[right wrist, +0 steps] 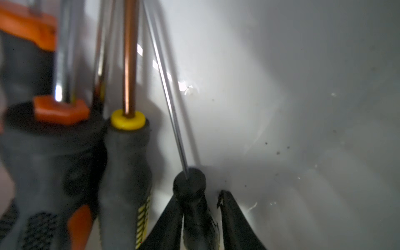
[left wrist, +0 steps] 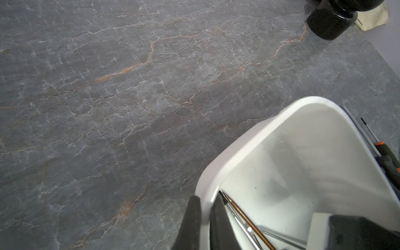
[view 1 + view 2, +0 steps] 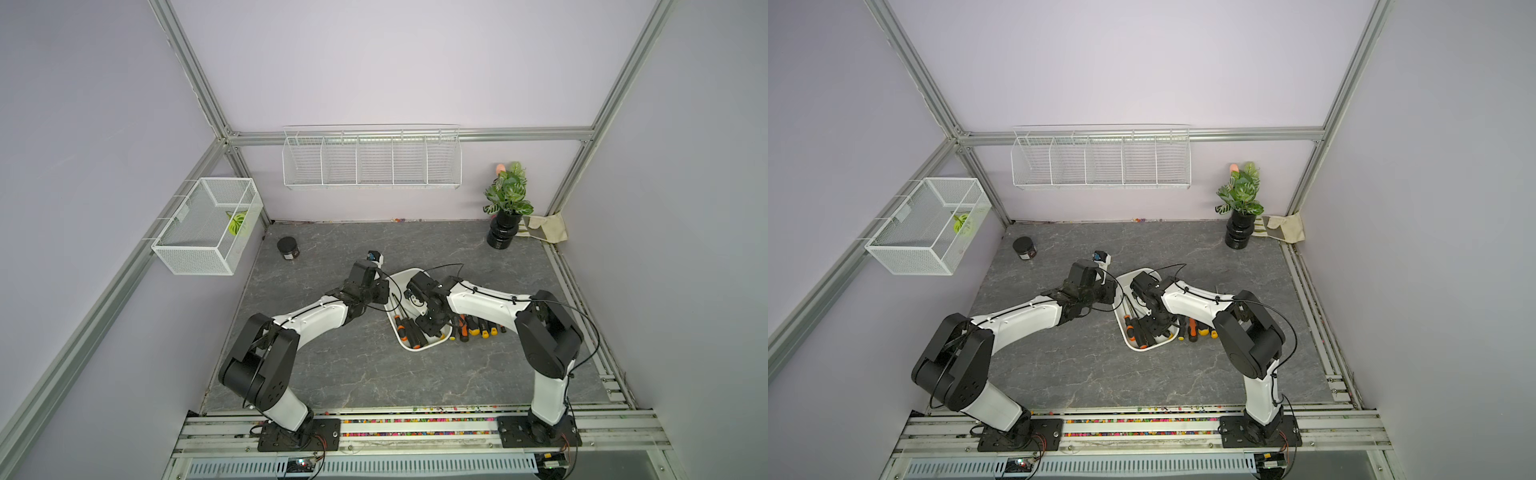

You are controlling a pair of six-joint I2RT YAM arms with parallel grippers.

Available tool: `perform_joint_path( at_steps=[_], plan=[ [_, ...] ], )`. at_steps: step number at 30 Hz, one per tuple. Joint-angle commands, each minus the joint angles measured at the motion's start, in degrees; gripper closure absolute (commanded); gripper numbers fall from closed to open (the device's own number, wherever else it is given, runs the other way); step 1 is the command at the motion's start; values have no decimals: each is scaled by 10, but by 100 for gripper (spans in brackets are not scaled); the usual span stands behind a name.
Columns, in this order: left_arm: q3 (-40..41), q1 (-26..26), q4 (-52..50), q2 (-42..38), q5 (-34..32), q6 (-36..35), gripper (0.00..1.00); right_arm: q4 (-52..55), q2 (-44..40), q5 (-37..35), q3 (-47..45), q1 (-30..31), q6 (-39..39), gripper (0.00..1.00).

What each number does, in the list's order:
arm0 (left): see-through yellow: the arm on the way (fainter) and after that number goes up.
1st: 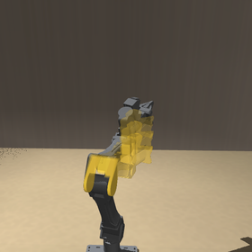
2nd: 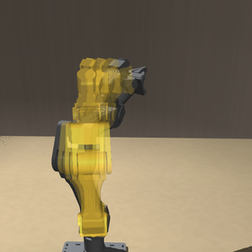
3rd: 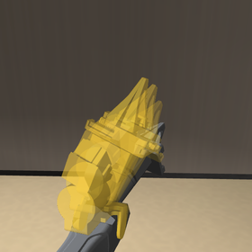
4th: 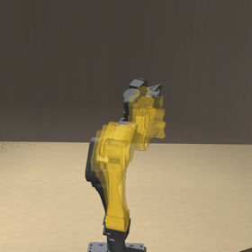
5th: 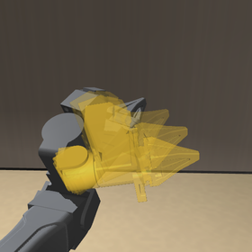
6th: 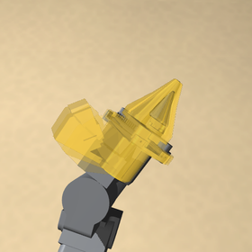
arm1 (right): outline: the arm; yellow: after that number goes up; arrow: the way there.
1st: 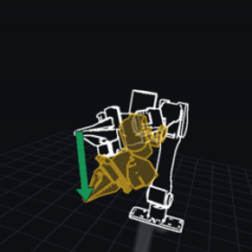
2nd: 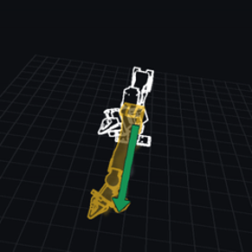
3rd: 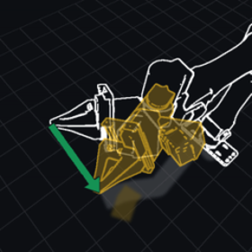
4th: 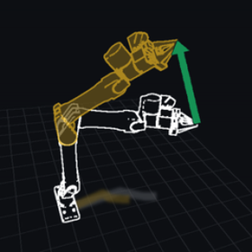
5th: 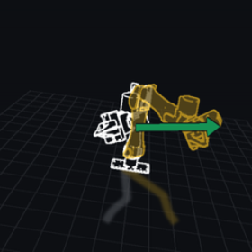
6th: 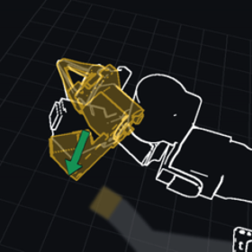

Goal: Take out the screwdriver from the storage box
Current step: Pick up the screwdriver from the storage box.

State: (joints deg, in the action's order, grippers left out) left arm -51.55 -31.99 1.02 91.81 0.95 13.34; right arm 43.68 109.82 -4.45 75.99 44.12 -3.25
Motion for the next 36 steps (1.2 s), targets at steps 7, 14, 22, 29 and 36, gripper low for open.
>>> perform_joint_path(
  at_steps=[7, 14, 22, 29, 36],
  plan=[
    [-17, 0, -8, -11, -15, -16, 100, 19, 9, -9, 4, -6, 16, 78],
    [-21, 1, -13, -14, -16, -18, 100, 10, -25, 9, -8, -7, 14, 97],
    [-20, 0, -10, -10, -13, -14, 100, -10, -118, 71, -45, -44, -10, 100],
    [-19, 0, -8, -10, -13, -12, 100, -22, -191, 128, -65, -68, -26, 100],
    [-16, 1, 0, -6, -9, -9, 100, -4, -264, 103, -82, -135, -41, 100]
  ],
)
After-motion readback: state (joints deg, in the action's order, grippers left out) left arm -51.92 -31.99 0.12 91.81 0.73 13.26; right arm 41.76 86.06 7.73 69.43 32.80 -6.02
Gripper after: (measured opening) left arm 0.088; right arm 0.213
